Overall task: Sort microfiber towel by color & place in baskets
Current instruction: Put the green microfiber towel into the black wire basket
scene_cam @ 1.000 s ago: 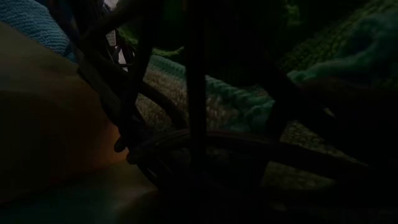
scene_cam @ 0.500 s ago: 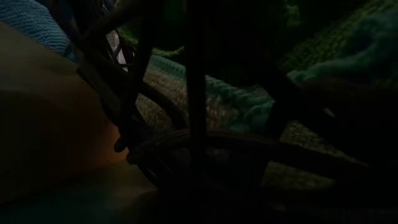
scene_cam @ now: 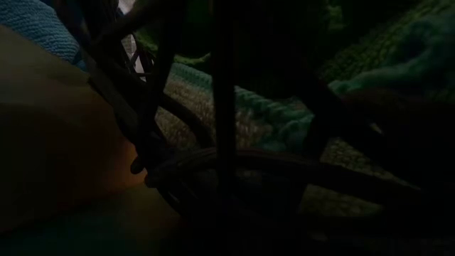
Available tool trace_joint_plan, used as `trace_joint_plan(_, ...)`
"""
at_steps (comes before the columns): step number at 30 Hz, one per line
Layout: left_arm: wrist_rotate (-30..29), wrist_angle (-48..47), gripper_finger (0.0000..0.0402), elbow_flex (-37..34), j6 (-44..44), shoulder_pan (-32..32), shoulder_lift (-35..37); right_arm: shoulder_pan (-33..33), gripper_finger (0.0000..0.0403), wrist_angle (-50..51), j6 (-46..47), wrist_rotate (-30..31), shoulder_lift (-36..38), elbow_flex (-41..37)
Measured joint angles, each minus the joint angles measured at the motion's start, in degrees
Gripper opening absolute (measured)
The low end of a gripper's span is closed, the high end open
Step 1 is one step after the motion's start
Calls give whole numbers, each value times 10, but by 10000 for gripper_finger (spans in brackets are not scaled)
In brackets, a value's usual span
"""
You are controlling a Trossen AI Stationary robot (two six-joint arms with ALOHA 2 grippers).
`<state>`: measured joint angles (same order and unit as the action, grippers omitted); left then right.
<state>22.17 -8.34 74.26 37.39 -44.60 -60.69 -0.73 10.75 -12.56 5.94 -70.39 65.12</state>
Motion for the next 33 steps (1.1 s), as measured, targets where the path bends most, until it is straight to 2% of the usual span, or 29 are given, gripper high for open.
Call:
trace_joint_plan(4,-10,0,0,0,-28,54,-1,0,221,-126,-5,48,0,0)
trace_joint_plan(10,-56,0,0,0,-72,148,-10,0,221,-240,-63,50,0,0)
trace_joint_plan(21,-128,30,7,0,-97,264,-62,0,221,-271,-102,50,-8,0)
trace_joint_plan(27,-131,99,8,0,-96,306,-115,0,221,-325,-103,50,-46,-1)
trace_joint_plan(33,-122,121,8,0,-104,336,-149,0,221,-360,-103,65,-79,-1)
